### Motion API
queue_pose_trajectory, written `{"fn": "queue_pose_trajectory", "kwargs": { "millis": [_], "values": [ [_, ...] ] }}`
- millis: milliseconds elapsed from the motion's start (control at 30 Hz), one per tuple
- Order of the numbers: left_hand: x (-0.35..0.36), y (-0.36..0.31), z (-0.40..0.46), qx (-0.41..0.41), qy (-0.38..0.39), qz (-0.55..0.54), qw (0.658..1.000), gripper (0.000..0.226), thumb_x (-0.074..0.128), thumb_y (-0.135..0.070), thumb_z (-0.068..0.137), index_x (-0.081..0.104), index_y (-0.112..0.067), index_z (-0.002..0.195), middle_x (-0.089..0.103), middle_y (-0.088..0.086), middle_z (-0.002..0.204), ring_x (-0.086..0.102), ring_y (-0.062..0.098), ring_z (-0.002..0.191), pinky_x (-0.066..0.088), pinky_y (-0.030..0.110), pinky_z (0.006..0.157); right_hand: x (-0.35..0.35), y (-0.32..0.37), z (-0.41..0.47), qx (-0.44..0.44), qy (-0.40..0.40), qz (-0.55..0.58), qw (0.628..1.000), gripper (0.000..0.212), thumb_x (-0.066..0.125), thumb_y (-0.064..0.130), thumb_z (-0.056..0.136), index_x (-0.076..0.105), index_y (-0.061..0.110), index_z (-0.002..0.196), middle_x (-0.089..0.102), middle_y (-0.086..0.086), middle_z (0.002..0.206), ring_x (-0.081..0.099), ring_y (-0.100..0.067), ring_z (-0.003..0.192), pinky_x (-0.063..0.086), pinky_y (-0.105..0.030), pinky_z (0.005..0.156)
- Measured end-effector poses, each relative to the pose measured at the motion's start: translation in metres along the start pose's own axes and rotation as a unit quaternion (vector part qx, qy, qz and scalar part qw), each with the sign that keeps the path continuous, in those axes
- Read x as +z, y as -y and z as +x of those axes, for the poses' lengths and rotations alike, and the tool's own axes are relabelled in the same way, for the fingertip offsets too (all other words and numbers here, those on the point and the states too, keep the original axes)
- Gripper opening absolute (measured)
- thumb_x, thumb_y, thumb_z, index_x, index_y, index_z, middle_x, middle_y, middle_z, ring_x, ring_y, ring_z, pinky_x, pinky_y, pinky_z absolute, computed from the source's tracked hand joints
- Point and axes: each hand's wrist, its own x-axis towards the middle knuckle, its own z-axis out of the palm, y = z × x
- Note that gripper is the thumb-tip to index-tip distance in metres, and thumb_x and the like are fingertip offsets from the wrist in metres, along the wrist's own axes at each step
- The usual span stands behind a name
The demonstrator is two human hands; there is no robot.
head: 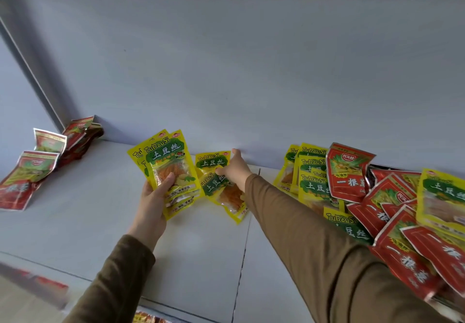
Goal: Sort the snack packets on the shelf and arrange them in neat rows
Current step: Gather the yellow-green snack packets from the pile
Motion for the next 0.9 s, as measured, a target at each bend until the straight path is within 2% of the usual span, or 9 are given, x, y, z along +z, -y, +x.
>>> {"fn": "queue_pose_trajectory", "kwargs": {
  "millis": [200,267,367,433,533,600,700,833,900],
  "values": [
    [-0.016,-0.003,0.002,0.0,-0.012,-0.011,1.0,0.042,0.071,-0.021,0.094,0.062,-0.016,0.134,0.076,0.01,0.108,0.077,0.025,0.081,0.063,0.04,0.062,-0.002,-0.004,0.004,-0.013,0.062,-0.045,0.997,0.101,0.078,0.001,0.084,0.015,0.02,0.16,0.039,-0.019,0.154,0.046,-0.034,0.136,0.043,-0.04,0.106],
    [-0.017,-0.003,0.002,-0.001,-0.014,-0.015,1.0,0.042,0.071,-0.02,0.093,0.062,-0.015,0.134,0.077,0.01,0.106,0.077,0.026,0.081,0.063,0.04,0.062,0.001,-0.01,0.003,-0.029,0.048,-0.09,0.994,0.084,0.078,0.005,0.085,0.029,0.014,0.154,0.047,-0.02,0.147,0.051,-0.035,0.13,0.044,-0.038,0.103],
    [-0.019,-0.003,0.003,0.0,-0.012,-0.017,1.0,0.043,0.072,-0.02,0.093,0.062,-0.014,0.134,0.077,0.011,0.106,0.077,0.026,0.081,0.063,0.041,0.062,0.001,-0.018,0.001,-0.066,0.015,-0.113,0.991,0.046,0.075,0.016,0.09,0.057,0.001,0.129,0.063,-0.012,0.122,0.06,-0.033,0.118,0.044,-0.032,0.089],
    [-0.02,-0.003,0.004,0.003,-0.013,-0.02,1.0,0.042,0.072,-0.02,0.093,0.062,-0.014,0.133,0.077,0.01,0.105,0.077,0.026,0.081,0.062,0.04,0.061,-0.006,-0.021,-0.003,-0.084,-0.011,-0.027,0.996,0.038,0.071,0.025,0.094,0.066,-0.003,0.119,0.065,-0.006,0.112,0.063,-0.029,0.111,0.045,-0.034,0.084],
    [-0.02,-0.004,0.003,0.007,-0.014,-0.021,1.0,0.043,0.071,-0.018,0.094,0.06,-0.014,0.135,0.076,0.011,0.106,0.077,0.026,0.081,0.063,0.04,0.061,-0.03,-0.018,-0.014,-0.101,-0.046,0.146,0.983,0.041,0.063,0.029,0.1,0.065,-0.008,0.116,0.066,-0.03,0.121,0.063,-0.041,0.116,0.048,-0.052,0.1],
    [-0.014,-0.002,0.003,0.003,-0.007,-0.017,1.0,0.044,0.07,-0.018,0.095,0.058,-0.014,0.137,0.075,0.015,0.113,0.076,0.029,0.085,0.063,0.041,0.063,-0.048,-0.01,-0.027,-0.107,-0.052,0.236,0.964,0.032,0.059,0.03,0.102,0.069,0.002,0.113,0.068,-0.025,0.122,0.063,-0.038,0.118,0.046,-0.057,0.105],
    [0.006,0.004,-0.001,-0.008,0.013,-0.003,1.0,0.046,0.07,-0.018,0.095,0.055,-0.012,0.139,0.071,0.02,0.123,0.075,0.029,0.088,0.063,0.041,0.064,-0.068,0.003,-0.046,-0.127,-0.051,0.298,0.945,0.025,0.055,0.03,0.104,0.071,0.013,0.112,0.073,-0.012,0.118,0.067,-0.03,0.115,0.051,-0.05,0.104],
    [0.044,0.013,-0.012,-0.021,0.064,0.026,0.997,0.042,0.069,-0.025,0.096,0.056,-0.016,0.135,0.069,0.021,0.127,0.074,0.033,0.094,0.063,0.05,0.079,-0.08,0.015,-0.069,-0.178,-0.033,0.264,0.947,0.03,0.051,0.031,0.105,0.07,0.01,0.118,0.076,-0.004,0.099,0.071,-0.022,0.09,0.056,-0.036,0.083],
    [0.064,0.017,-0.022,-0.042,0.109,0.039,0.992,0.047,0.063,-0.043,0.097,0.058,-0.02,0.138,0.069,0.019,0.131,0.071,0.037,0.106,0.059,0.055,0.089,-0.082,0.016,-0.077,-0.211,-0.065,0.151,0.964,0.028,0.051,0.026,0.106,0.068,0.011,0.121,0.075,-0.003,0.103,0.071,-0.021,0.095,0.057,-0.038,0.085]
  ]
}}
